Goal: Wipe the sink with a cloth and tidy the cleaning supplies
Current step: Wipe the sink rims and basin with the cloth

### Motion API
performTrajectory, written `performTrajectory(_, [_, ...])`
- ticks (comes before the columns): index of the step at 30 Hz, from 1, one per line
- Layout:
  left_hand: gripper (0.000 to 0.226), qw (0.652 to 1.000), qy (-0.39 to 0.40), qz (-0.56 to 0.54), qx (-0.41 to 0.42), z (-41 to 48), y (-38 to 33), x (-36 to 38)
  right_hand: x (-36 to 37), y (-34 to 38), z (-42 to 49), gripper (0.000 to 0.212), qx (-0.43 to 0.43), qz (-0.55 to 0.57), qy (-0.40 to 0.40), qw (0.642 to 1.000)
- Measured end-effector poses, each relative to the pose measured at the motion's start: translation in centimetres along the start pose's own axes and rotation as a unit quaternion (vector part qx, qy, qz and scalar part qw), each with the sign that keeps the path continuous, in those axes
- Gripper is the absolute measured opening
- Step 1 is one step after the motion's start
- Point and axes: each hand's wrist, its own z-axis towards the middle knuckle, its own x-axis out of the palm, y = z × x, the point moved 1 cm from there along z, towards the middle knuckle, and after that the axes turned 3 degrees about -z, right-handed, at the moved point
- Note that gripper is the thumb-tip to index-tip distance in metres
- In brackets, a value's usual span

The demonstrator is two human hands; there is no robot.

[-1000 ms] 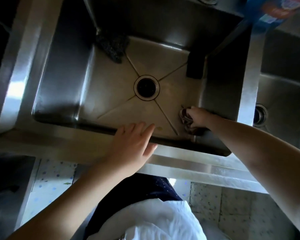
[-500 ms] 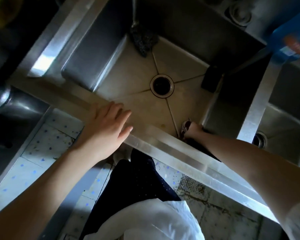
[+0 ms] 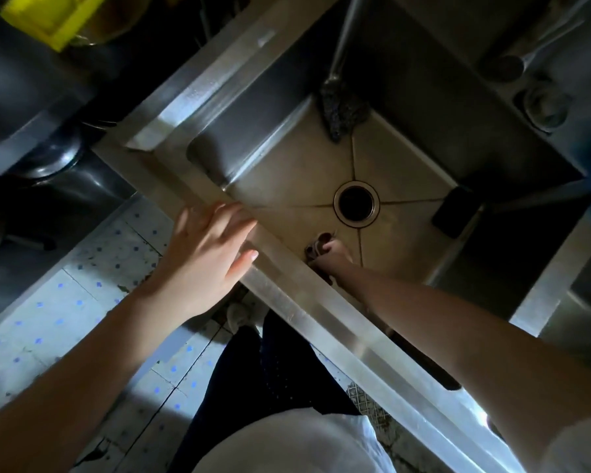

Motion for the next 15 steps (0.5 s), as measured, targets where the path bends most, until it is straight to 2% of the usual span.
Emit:
performTrajectory(5, [0.039, 1.0, -0.019, -0.009, -0.019, 0.0, 1.1, -0.5, 1.5, 5.9, 0.9, 0.034, -0.125, -0.083, -0.003, 0.989])
performTrajectory(8, [0.041, 0.999, -0.012, -0.003, -0.033, 0.0, 1.9, -0.7, 2.5, 9.1, 1.4, 0.021, -0.198, -0.151, 0.001, 0.968])
performTrajectory(10, [0.041, 0.999, -0.011, -0.002, -0.043, 0.1, 2.5, -0.7, 2.9, 11.1, 1.8, 0.023, -0.24, -0.15, -0.003, 0.959])
performTrajectory(13, [0.041, 0.999, -0.015, -0.005, -0.05, 0.3, 3.2, -0.7, 2.9, 13.4, 1.8, 0.035, -0.245, -0.078, 0.053, 0.965])
performTrajectory(15, [0.041, 0.998, -0.019, -0.007, -0.055, 0.5, 3.6, -0.7, 2.7, 14.2, 1.7, 0.032, -0.267, -0.075, 0.04, 0.96])
